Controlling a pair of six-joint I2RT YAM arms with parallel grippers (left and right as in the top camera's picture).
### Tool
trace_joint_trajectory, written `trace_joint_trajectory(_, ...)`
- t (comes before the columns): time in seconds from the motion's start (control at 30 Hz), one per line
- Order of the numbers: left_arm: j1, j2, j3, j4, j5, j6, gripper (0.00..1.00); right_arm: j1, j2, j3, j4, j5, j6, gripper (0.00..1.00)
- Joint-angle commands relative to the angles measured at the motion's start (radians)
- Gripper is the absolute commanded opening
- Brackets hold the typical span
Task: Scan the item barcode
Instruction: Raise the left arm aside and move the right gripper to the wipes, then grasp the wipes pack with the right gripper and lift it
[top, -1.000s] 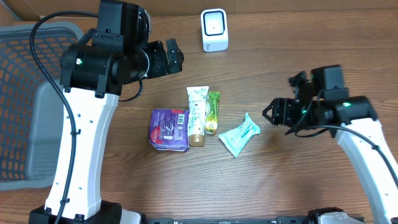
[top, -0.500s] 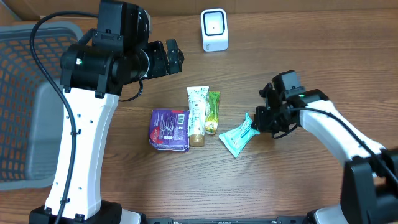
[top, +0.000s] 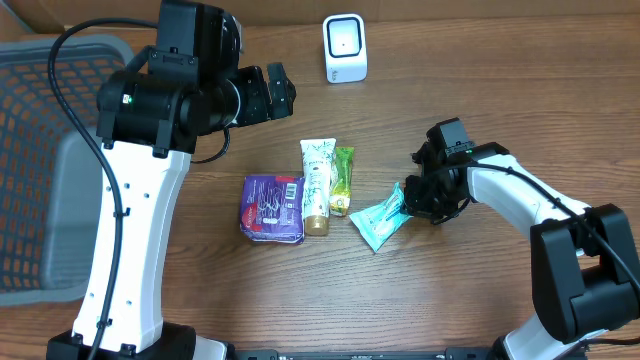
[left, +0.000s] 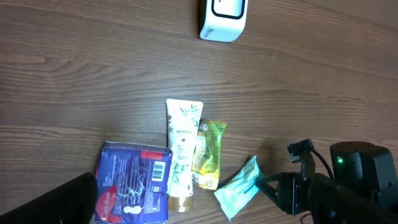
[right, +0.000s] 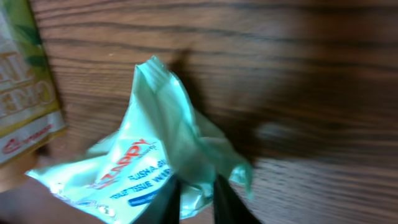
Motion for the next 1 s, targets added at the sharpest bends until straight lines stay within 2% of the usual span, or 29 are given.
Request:
trace_joint_trajectory(0.0, 0.005, -0.006, -0.003, 0.0, 0.003, 0.019, 0.99, -0.002, 0.044, 0.002, -0.006, 0.251, 0.108, 0.25)
trace_joint_trajectory(0.13, 0.005, -0.006, -0.003, 0.0, 0.003, 0.019, 1.0, -0.002, 0.044, 0.057, -0.063, 0.35, 0.148, 0.27)
trace_joint_trajectory(0.27, 0.005, -0.006, -0.003, 0.0, 0.004, 0.019, 1.0, 0.001, 0.044, 0.2, -0.198, 0.39, 0.148, 0.29)
trace_joint_trajectory(0.47, 0.005, -0.006, -0.003, 0.0, 0.003, 0.019, 0.99, 0.068, 0.044, 0.422, -0.407, 0.339, 0.037, 0.35)
trace_joint_trajectory(0.63, 0.005, -0.006, -0.003, 0.0, 0.003, 0.019, 1.0, 0.191, 0.045, 0.421, -0.418, 0.344, 0.035, 0.42)
trace_joint_trajectory(0.73, 0.005, -0.006, -0.003, 0.0, 0.004, 0.019, 1.0, 0.273, 0.045, 0.399, -0.406, 0.4, 0.055, 0.5)
trace_joint_trajectory(0.97, 0.005, -0.006, -0.003, 0.0, 0.003, 0.019, 0.99, 0.465, 0.045, 0.367, -0.385, 0.692, 0.196, 0.62)
